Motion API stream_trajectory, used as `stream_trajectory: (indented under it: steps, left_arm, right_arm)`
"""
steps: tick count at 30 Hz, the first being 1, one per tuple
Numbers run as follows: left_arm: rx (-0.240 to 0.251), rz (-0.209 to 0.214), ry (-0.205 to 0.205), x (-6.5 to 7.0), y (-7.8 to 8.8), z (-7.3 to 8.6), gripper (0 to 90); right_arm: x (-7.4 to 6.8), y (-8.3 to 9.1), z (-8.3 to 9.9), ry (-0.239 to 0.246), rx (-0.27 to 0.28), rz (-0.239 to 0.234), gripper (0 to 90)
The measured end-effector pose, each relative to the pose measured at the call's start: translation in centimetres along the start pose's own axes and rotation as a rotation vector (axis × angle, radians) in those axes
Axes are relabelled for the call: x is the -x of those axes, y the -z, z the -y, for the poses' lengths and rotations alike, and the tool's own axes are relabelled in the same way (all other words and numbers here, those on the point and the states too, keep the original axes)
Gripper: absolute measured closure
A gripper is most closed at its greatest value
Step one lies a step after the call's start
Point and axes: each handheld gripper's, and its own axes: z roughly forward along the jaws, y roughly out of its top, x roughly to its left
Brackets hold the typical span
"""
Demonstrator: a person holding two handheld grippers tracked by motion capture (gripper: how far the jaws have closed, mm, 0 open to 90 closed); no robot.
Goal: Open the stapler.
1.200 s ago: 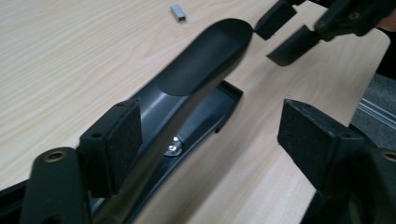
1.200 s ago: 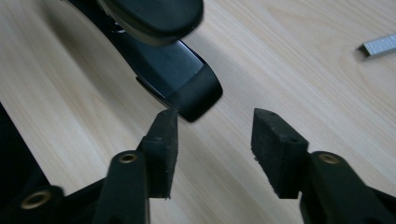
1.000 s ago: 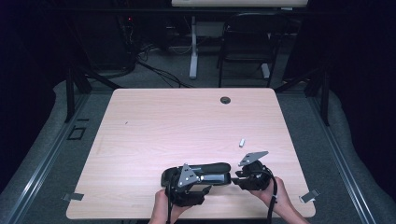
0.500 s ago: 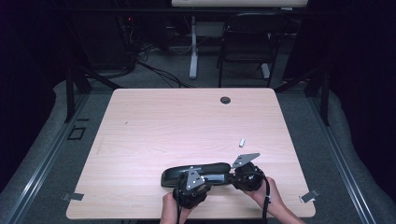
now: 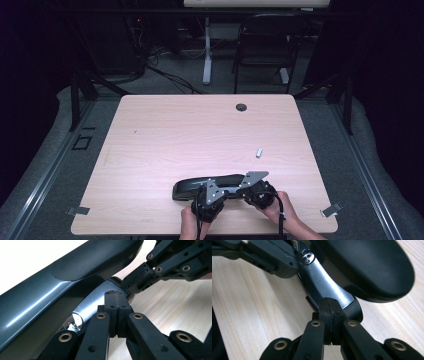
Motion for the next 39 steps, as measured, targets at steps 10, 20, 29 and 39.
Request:
stream_trajectory:
  steps: [10, 20, 29, 39]
  left_arm:
    - [0.023, -0.023, 0.025, -0.2, -0.8, -0.2, 90.0]
    - [0.023, -0.032, 0.033, -0.5, -1.1, -0.2, 90.0]
    - [0.045, -0.060, 0.038, 0.0, -1.7, -0.1, 90.0]
    - [0.054, -0.063, 0.031, 0.1, -2.0, -0.1, 90.0]
  right_arm:
    - [0.3, -0.2, 0.3, 0.002, -0.011, 0.047, 90.0]
    - [-0.1, -1.0, 0.0, 0.023, 0.013, 0.038, 90.0]
    - [-0.2, -1.1, 0.2, 0.026, 0.032, 0.043, 90.0]
    - [0.1, -1.1, 0.5, 0.007, 0.053, 0.036, 90.0]
